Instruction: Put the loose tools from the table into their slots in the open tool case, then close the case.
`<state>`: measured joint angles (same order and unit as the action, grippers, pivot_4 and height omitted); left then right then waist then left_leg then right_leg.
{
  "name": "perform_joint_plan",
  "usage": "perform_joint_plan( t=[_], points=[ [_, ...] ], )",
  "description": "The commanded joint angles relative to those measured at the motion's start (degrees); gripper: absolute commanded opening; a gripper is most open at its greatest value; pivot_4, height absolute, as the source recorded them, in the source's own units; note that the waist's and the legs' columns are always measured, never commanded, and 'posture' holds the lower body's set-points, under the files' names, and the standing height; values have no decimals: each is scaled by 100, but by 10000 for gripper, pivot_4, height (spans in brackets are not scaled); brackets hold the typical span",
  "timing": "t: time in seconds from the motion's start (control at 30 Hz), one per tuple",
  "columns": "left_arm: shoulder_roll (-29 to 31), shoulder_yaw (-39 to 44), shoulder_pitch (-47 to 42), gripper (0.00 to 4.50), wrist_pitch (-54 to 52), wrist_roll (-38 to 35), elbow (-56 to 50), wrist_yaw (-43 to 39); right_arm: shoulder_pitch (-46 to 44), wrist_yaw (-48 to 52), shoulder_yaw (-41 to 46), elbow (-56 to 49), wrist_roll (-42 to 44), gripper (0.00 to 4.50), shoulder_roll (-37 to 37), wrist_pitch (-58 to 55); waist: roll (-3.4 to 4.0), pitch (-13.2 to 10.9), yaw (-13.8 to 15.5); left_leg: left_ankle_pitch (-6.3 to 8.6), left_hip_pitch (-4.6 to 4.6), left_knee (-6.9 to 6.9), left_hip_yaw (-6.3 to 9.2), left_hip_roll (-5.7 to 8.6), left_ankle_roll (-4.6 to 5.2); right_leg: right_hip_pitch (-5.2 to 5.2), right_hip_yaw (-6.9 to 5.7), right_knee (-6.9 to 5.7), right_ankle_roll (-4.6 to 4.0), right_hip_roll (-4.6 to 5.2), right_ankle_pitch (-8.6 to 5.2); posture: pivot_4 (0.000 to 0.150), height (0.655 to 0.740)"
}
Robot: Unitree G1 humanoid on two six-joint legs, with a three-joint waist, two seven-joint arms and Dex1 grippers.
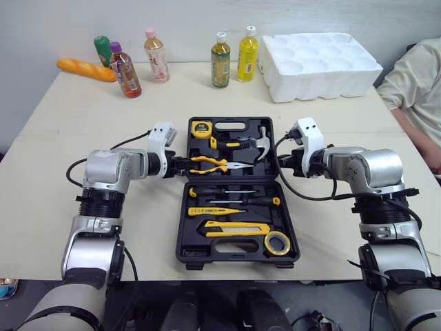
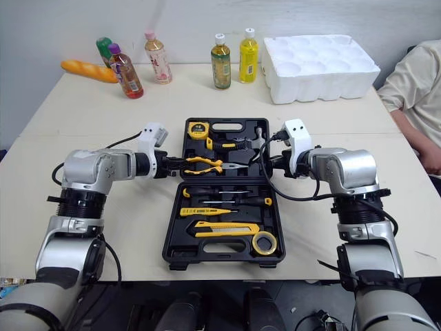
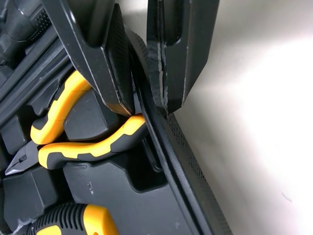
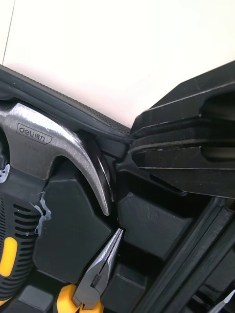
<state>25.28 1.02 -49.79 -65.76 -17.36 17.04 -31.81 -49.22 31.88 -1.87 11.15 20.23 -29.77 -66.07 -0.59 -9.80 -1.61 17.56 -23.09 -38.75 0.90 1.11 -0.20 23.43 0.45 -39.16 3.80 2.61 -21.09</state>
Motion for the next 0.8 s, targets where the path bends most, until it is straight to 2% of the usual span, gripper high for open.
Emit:
perform_joint_plan(
  t=[0.03,0.37,0.67,0.8],
  points=[
    [-168,-354,228,2308,5,-45,-131,-158,94,-58,-50,-157,-48,0,66,-15,-1,2,1,0,0,0,0,0,0,0,1,0,0,0,0,1500,7400],
    [-248,-128,163,2307,1011,-53,-511,-219,203,-262,-59,-462,-302,0,0,618,-1,2,10,0,-2,-14,0,1,0,-3,1,0,0,0,0,1500,7400],
    [-210,-163,380,381,3378,404,-953,-391,616,-402,228,-1224,-642,0,118,2612,-5,-14,-4,0,-32,-10,-7,1,1,29,0,-1,0,0,0,1500,7400],
    [-103,-285,848,27,4793,852,-1009,-322,1208,-218,42,-1420,-1217,0,-102,4484,-4,-15,0,0,-31,-5,-10,0,1,30,0,3,0,-2,0,1500,7400]
  ],
)
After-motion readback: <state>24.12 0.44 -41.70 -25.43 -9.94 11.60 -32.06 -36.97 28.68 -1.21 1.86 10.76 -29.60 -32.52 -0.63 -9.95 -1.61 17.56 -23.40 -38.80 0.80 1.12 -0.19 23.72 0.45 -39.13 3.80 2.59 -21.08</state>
